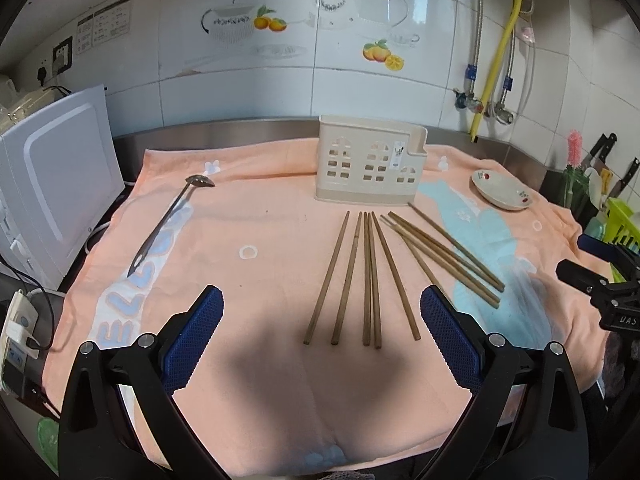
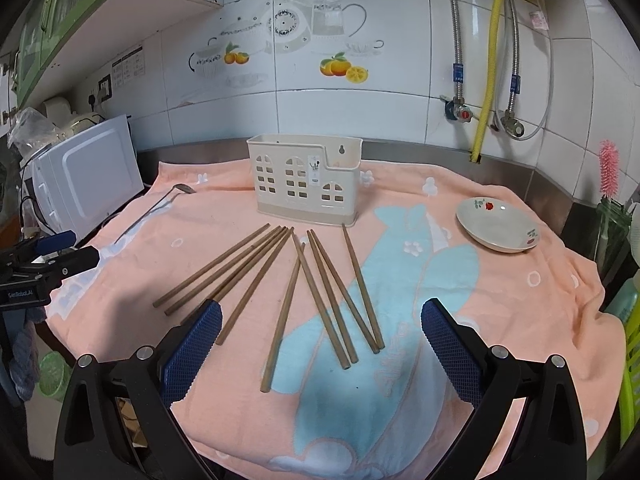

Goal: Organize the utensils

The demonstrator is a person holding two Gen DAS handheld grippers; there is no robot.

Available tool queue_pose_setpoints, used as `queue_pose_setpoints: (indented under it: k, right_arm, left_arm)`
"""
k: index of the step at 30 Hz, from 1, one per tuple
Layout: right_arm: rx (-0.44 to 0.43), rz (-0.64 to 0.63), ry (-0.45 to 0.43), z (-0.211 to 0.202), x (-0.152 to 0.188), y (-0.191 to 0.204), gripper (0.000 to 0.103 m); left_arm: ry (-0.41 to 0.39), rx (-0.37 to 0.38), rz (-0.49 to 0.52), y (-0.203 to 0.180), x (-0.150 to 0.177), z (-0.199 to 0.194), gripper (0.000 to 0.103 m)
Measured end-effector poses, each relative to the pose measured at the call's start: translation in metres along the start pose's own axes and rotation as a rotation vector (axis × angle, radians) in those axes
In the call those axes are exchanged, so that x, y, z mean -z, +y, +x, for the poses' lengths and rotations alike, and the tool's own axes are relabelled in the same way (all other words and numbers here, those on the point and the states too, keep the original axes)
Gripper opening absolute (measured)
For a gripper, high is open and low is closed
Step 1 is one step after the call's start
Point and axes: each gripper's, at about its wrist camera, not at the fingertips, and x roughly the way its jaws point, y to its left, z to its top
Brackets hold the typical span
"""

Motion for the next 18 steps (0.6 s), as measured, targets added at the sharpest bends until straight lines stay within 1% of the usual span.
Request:
queue_pose_setpoints:
  k: [4, 9, 11, 12, 13, 14, 18]
  right_arm:
    - [0.007, -0.009, 0.014, 0.007, 0.006, -0.008, 0.096]
    - [0.009, 0.005, 0.053, 0.021, 0.014, -0.022, 0.094]
    - [0.009, 0.005, 0.063, 0.026, 0.016, -0.028, 0.089]
    - [0.004, 0.013, 0.072, 0.03, 0.016, -0.032, 0.084]
    - [-0.002, 0.02, 0.082, 0.033, 0.017, -0.035, 0.082]
    - [-0.006, 0.027, 0.095, 0.038, 0.017, -0.039, 0.081]
    - [-0.026, 0.027, 0.118, 0.053, 0.014, -0.047, 0.068]
  left_arm:
    - [0.019, 0.005, 0.011, 0.001, 0.002, 0.009, 0.094]
    - [0.037, 0.017, 0.01, 0.002, 0.003, 0.019, 0.092]
    - [0.045, 0.024, 0.011, 0.003, 0.004, 0.022, 0.091]
    - [0.048, 0.025, 0.013, 0.003, 0.004, 0.025, 0.09]
    - [0.054, 0.029, 0.014, 0.003, 0.004, 0.028, 0.089]
    - [0.06, 0.034, 0.014, 0.003, 0.004, 0.031, 0.086]
    - [0.082, 0.043, 0.021, 0.004, 0.004, 0.042, 0.078]
